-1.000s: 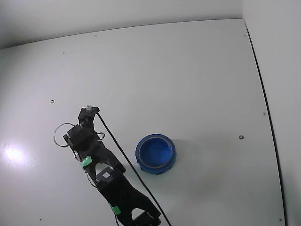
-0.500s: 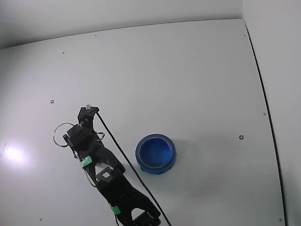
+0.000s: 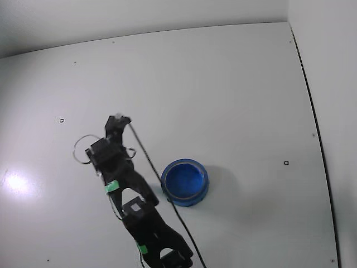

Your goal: Grasp a block and put it in the bin.

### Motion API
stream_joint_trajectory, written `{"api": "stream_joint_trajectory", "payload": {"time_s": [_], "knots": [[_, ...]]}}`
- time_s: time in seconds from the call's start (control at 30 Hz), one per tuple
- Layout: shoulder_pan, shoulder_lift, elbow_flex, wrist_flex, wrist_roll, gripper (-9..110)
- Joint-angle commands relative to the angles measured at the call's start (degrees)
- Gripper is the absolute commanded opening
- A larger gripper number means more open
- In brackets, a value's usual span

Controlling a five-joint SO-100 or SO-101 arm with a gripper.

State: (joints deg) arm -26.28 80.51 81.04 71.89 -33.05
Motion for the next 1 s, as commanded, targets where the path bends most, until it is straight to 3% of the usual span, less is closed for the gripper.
{"api": "stream_joint_trajectory", "payload": {"time_s": [0.0, 0.4, 0.8, 0.97], "knots": [[9.05, 17.05, 4.92, 0.0, 0.18, 0], [29.36, 31.29, 24.79, -1.76, -0.79, 0], [30.5, 31.73, 34.89, -13.62, -0.79, 1], [30.5, 31.9, 36.56, -14.85, -0.7, 9]]}}
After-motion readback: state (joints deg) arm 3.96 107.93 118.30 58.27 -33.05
